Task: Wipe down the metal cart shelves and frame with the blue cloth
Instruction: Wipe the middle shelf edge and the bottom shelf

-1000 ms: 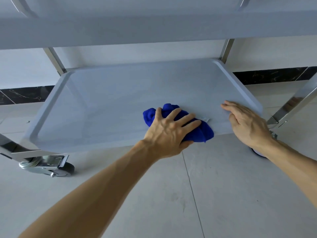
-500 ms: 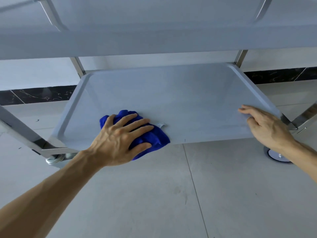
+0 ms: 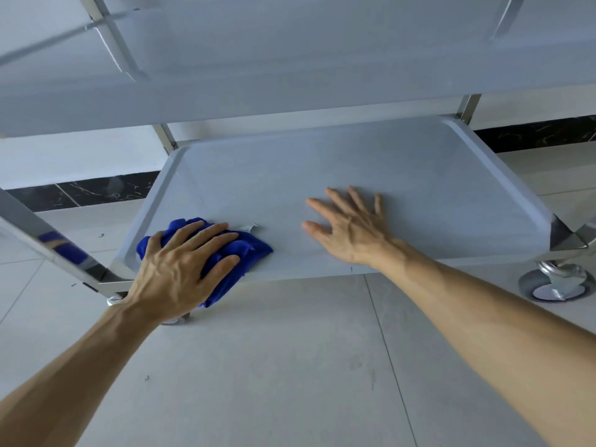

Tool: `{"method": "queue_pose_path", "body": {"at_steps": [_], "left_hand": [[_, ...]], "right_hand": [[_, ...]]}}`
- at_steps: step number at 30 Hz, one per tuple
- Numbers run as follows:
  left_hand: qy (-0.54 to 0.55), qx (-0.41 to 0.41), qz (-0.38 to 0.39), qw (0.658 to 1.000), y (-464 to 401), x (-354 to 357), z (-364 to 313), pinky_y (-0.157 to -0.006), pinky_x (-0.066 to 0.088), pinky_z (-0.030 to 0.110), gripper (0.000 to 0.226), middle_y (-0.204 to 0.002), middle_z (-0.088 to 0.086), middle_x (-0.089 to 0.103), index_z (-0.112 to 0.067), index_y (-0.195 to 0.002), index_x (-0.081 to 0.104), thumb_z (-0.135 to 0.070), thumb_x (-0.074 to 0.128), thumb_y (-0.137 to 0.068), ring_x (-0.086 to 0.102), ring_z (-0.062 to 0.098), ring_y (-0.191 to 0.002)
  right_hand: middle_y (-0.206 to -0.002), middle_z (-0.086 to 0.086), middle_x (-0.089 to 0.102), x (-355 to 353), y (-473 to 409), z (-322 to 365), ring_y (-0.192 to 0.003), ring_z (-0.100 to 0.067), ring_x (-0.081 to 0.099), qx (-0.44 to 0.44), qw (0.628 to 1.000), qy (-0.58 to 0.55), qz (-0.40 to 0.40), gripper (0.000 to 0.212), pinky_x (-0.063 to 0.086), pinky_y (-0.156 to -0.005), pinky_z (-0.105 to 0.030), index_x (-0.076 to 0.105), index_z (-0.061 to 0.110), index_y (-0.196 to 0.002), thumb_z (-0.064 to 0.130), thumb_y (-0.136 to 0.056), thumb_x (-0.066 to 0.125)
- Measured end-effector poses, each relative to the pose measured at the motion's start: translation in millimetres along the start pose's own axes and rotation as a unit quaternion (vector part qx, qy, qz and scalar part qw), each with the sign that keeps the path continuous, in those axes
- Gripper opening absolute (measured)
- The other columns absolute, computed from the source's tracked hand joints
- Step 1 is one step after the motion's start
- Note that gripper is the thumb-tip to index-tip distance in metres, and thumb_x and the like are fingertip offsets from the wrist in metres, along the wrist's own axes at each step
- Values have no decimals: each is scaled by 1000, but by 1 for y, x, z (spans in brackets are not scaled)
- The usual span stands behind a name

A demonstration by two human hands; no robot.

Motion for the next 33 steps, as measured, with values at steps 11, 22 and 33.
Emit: {"method": "queue_pose_path", "body": {"at_steps": [11,22,33], "left_hand": [[22,21,26,999,-20,6,-97,-100,31,57,56,-143,-15,53,-33,-133,57,-61,25,-97,46,25,-132],[14,75,33,997,6,1,-93,-100,34,53,61,-149,-13,46,-34,-139,50,-69,25,-96,40,24,-139],[-107,82,103,986,57,-3,-4,-92,45,56,81,-154,0,42,-27,-148,42,-57,72,-79,46,31,-134]], "right_hand": [[-165,19,-1,3,20,-35,-153,-19,-4,-3,999,29,-16,82,-2,-118,-62,1,58,-147,89,-72,-11],[-163,24,2,-8,52,-68,-152,-11,1,10,999,33,-21,74,4,-120,-56,2,65,-144,86,-74,-7],[-163,24,0,-8,56,-65,-152,-11,-1,18,999,43,3,74,3,-121,-51,3,64,-144,84,-73,-5]]}}
Point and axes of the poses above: each hand's wrist, its own y-axis away from the middle knuckle, its own x-axis out of the palm, z = x × y, the point moved 10 cm from there along -y, towards the middle knuckle
